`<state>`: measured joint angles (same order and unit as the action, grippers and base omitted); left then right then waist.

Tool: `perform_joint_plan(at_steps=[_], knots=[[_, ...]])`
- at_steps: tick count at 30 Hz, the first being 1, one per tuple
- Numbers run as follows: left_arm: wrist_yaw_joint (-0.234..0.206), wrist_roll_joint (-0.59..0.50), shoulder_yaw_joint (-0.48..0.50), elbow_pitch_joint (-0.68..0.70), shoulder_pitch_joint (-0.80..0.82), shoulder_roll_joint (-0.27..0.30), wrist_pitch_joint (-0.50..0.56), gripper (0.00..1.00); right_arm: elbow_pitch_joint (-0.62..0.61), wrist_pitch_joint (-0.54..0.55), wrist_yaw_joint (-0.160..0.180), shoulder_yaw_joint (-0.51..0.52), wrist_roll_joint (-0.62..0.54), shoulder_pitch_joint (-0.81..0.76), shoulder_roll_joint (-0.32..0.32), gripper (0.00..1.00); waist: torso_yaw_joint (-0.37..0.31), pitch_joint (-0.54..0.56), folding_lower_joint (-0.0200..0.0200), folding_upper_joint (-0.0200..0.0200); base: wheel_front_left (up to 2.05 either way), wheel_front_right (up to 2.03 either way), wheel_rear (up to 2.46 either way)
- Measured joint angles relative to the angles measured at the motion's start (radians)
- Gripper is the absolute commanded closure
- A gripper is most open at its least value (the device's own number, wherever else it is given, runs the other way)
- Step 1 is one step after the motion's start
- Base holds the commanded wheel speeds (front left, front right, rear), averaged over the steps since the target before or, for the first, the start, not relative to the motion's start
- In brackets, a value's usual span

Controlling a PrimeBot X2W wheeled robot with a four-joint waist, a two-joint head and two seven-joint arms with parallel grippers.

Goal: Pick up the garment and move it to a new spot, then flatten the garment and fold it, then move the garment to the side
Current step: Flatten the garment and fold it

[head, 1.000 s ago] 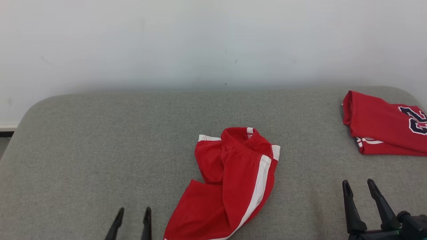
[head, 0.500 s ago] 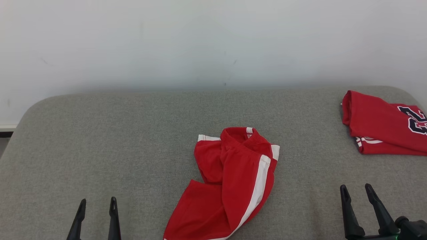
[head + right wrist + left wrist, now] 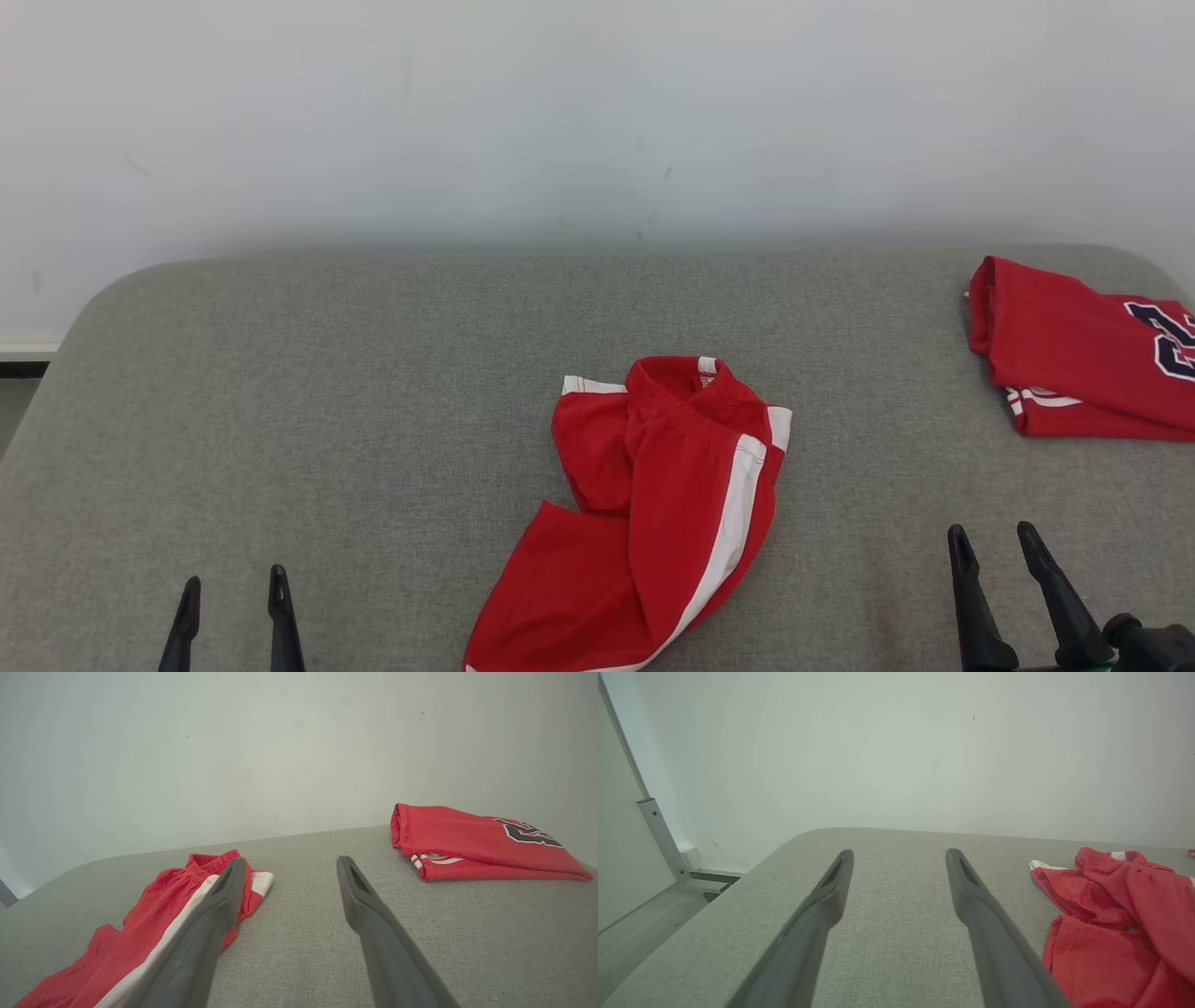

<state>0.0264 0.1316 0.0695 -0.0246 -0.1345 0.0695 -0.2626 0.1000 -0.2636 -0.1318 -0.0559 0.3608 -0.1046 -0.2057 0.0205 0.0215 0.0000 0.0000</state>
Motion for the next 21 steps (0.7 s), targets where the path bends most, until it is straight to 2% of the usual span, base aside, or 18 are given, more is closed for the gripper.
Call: perform_joint_plan(at_steps=[9, 13, 17, 21], knots=[[0.029, -0.001, -0.015, -0.042, 0.011, -0.002, 0.0, 0.0, 0.002, 0.0, 0.0, -0.01, 0.006, -0.003, 0.0, 0.0, 0.002, 0.004, 0.0, 0.0, 0.0, 0.0, 0.0], [0.056, -0.001, -0.031, -0.07, 0.026, 0.006, 0.0, 0.0, 0.015, 0.0, 0.0, -0.039, 0.011, 0.008, -0.026, 0.0, 0.008, 0.005, 0.0, 0.0, 0.0, 0.0, 0.0], [0.086, 0.0, -0.109, -0.123, 0.048, 0.024, 0.002, 0.0, 0.05, 0.013, 0.0, -0.087, 0.027, 0.049, -0.07, 0.0, 0.025, 0.004, 0.0, 0.0, 0.0, 0.0, 0.0], [0.098, 0.001, -0.219, -0.182, 0.083, 0.058, 0.019, 0.0, 0.088, 0.044, 0.0, -0.14, 0.049, 0.123, -0.119, 0.0, 0.048, -0.002, 0.0, 0.0, 0.0, 0.0, 0.0]])
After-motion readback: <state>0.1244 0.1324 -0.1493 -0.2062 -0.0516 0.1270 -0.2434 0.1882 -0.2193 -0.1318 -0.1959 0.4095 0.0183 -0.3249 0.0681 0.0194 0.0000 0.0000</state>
